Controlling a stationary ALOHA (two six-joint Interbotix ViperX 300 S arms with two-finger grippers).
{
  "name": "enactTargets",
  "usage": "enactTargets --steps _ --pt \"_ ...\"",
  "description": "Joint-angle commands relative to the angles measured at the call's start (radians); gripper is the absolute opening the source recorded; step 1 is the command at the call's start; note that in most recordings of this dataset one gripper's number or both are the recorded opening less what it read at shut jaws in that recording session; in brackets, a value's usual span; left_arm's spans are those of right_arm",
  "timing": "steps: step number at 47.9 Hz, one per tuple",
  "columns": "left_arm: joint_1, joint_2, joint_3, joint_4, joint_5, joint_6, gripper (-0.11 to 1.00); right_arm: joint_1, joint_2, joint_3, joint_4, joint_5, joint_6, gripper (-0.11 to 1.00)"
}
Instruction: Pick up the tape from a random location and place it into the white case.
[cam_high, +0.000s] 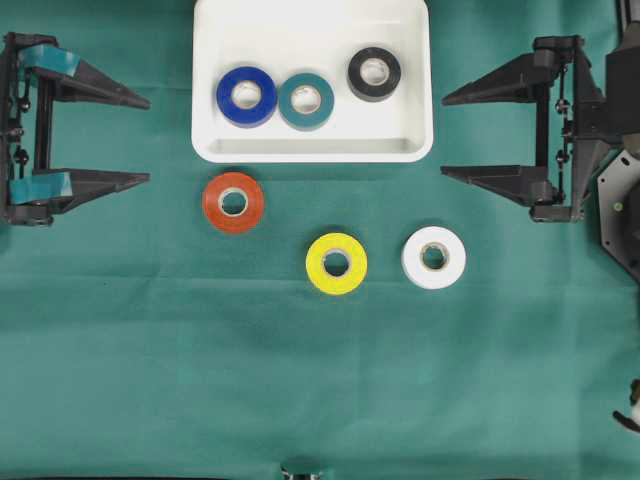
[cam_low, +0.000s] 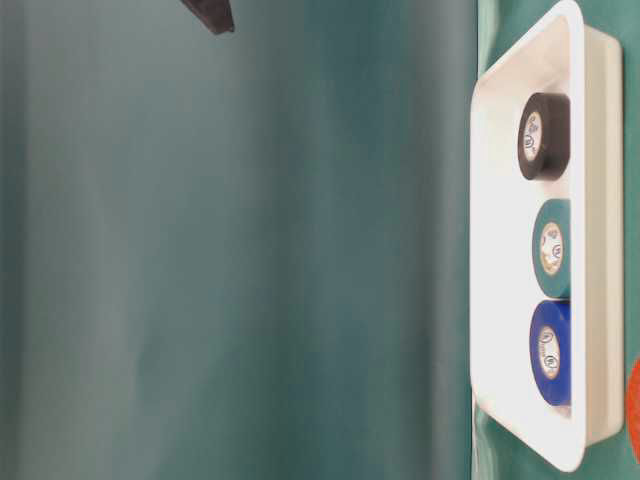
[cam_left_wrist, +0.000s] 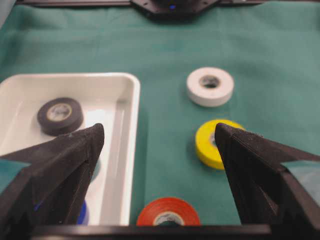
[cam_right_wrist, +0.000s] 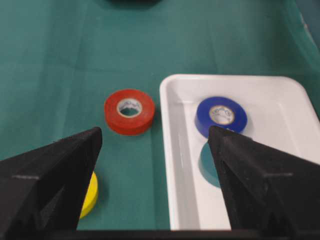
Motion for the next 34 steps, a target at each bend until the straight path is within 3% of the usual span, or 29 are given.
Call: enactTargets --steps 1,34 --pt "-0.011 -0.006 -0.017 -0.003 -0.005 -0.002 1.0 0.0 -0.015 -0.023 -0.002 0.009 -0.002 0.82" --pt "-0.015 -0.012 -0.017 -0.002 -0.005 -0.002 1.0 0.009 -0.069 -0.018 -0.002 0.074 0.002 0.82"
